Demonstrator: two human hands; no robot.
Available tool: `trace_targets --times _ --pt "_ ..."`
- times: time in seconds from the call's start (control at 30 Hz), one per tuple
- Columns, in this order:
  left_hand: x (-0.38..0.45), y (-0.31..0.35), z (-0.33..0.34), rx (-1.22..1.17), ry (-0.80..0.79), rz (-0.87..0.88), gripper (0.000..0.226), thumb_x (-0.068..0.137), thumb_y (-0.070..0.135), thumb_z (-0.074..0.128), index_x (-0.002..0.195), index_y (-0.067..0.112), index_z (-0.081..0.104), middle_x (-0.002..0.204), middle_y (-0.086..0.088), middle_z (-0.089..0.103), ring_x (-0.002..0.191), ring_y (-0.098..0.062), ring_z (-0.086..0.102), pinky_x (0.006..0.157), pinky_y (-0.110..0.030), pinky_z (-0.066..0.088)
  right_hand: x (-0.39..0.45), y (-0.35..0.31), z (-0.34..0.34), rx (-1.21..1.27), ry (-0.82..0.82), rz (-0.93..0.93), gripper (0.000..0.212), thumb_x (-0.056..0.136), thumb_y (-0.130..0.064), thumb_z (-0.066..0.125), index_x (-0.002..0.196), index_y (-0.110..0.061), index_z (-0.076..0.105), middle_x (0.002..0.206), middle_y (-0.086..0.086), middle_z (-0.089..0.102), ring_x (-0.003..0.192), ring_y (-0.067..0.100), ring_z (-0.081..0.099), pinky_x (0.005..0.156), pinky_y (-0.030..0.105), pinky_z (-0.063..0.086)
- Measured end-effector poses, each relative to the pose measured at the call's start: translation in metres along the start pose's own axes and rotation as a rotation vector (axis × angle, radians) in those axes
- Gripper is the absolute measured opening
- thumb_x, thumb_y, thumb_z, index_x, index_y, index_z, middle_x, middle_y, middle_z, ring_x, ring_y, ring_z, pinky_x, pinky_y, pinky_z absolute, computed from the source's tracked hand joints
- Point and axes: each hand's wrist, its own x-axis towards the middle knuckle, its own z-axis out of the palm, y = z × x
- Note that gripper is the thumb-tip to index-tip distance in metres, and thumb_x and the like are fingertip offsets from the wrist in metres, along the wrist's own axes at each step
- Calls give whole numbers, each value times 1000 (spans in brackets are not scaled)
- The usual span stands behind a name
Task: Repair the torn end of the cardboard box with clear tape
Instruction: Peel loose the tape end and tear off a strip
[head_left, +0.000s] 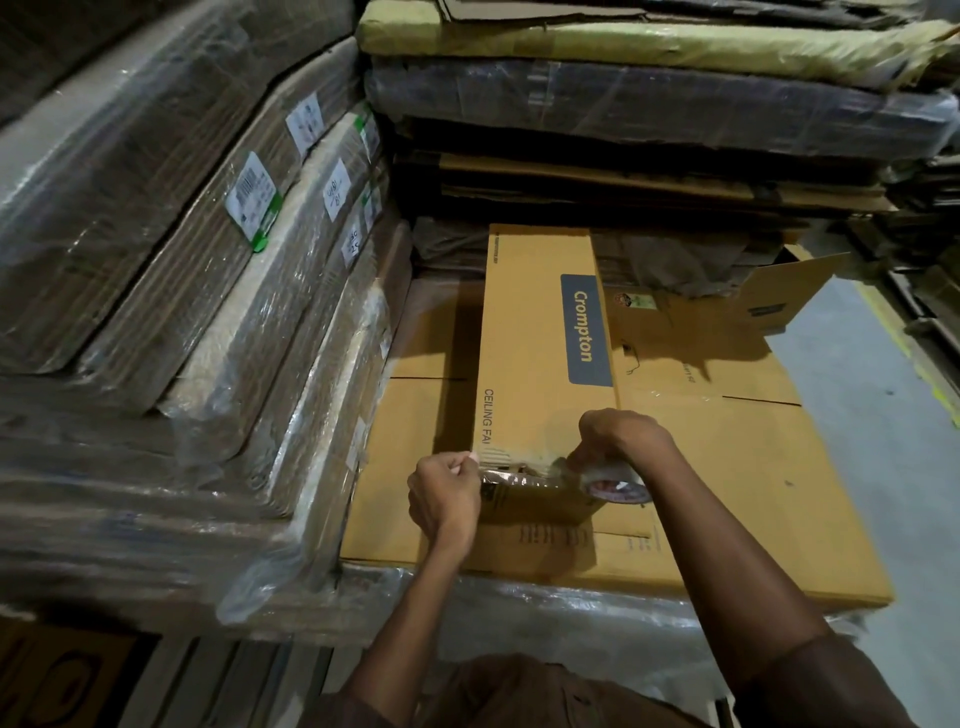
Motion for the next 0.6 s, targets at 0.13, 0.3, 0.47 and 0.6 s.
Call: trace_targets --times 0.13,0.3,0.47,0.6 --pt "7 9 -5 -34 -16 66 13 89 23 75 101 20 79 98 2 78 83 -15 70 63 -22 43 4 13 3 131 -28 -12 38 93 -47 65 89 -9 59 91 7 62 73 24 56 64 28 43" --pt "38 48 -10 -52 -112 227 13 87 26 77 98 20 80 97 2 78 84 -13 69 75 -27 53 -21 47 7 521 49 -129 40 94 -43 68 86 -5 73 79 4 69 71 20 62 63 28 44" --pt "31 94 23 -30 -266 477 17 85 32 79 90 16 82 81 4 76 76 -11 70 64 -18 45 -57 86 44 938 79 -190 26 99 -19 59 91 0 75 83 7 79 76 22 74 74 32 58" --pt "-16 111 70 79 -411 731 17 87 32 77 97 19 82 93 4 79 85 -11 72 76 -27 57 -69 117 110 1187 53 -68 28 101 -16 52 104 9 65 92 16 77 83 28 76 79 35 58"
